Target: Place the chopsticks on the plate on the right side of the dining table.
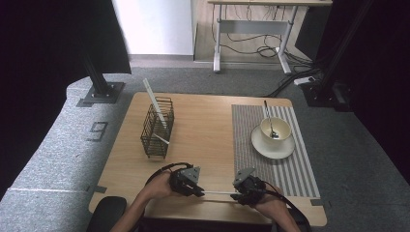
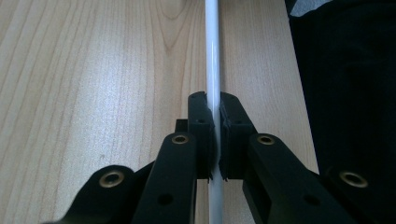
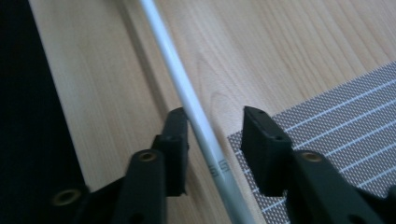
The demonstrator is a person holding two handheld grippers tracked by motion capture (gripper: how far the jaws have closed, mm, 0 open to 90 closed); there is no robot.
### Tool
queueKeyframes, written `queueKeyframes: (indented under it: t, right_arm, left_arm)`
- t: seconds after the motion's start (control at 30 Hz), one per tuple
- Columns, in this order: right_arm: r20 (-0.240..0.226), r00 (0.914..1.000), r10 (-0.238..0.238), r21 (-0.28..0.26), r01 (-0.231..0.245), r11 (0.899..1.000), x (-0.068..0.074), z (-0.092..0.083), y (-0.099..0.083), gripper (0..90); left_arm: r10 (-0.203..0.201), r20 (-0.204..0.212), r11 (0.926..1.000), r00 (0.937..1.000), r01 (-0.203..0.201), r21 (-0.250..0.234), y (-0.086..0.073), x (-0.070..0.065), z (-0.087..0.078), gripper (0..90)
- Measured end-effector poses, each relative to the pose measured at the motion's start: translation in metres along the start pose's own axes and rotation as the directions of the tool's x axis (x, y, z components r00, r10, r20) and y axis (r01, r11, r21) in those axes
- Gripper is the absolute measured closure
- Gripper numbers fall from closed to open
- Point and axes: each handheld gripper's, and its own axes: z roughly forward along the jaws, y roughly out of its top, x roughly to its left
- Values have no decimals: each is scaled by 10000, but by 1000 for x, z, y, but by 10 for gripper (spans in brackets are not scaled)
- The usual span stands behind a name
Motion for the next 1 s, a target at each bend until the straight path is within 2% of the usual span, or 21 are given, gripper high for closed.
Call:
queueKeyframes:
  t: [0.07, 0.2, 0.3, 0.47, 0.53, 0.63, 0.67, 0.7, 0.77, 0.83, 0.87, 0.93, 1.0]
  right_arm:
    - [-35, 9996, -269, 32, 269, 9996, 3, 0, 1, 677]
    - [-87, 9989, -458, 51, 458, 9989, 6, -1, 2, 729]
    - [-130, 9976, -683, 104, 684, 9976, 6, -2, 3, 748]
    - [-707, 9945, -772, 193, 788, 9967, 7, -3, 4, 800]
    - [-1020, 9922, -720, 182, 742, 9971, 8, -3, 4, 818]
    - [-968, 9934, -620, 230, 645, 9977, 8, -4, 4, 820]
    - [-942, 9939, -567, 149, 583, 9982, 7, -7, 4, 820]
    - [-942, 9939, -567, 149, 583, 9982, 7, -7, 4, 820]
    - [-878, 9950, -485, 47, 491, 9988, 6, -9, 4, 820]
    - [-738, 9966, -369, -23, 369, 9993, 4, -12, 3, 820]
    - [-735, 9967, -355, -30, 354, 9994, 3, -13, 3, 820]
    - [-586, 9976, -358, -104, 353, 9993, 2, -15, 3, 820]
    - [-530, 9982, -282, -127, 275, 9995, 1, -16, 2, 820]
  left_arm:
    - [28, 30, 10000, 10000, -28, -21, 0, 0, 0, 852]
    - [201, -62, 9998, 9998, -202, -75, -1, 0, -1, 852]
    - [635, -541, 9977, 9965, -646, -192, -2, -2, -1, 842]
    - [736, -1251, 9962, 9894, -788, -378, -5, 0, -2, 791]
    - [757, -1603, 9949, 9842, -853, -539, -5, 0, -3, 732]
    - [770, -2025, 9936, 9763, -920, -660, -5, 0, -5, 619]
    - [672, -2104, 9945, 9753, -825, -646, -5, 0, -5, 558]
    - [621, -2163, 9946, 9744, -783, -674, -5, 0, -4, 558]
    - [298, -2370, 9958, 9711, -494, -770, -6, 2, -3, 483]
    - [-164, -2522, 9952, 9675, -86, -978, -7, 4, -2, 386]
    - [-376, -2550, 9938, 9662, 94, -1108, -7, 5, -2, 370]
    - [-1041, -2610, 9861, 9597, 654, -1529, -9, 7, -3, 308]
    - [-1492, -2483, 9773, 9571, 1046, -1843, -11, 10, -5, 237]
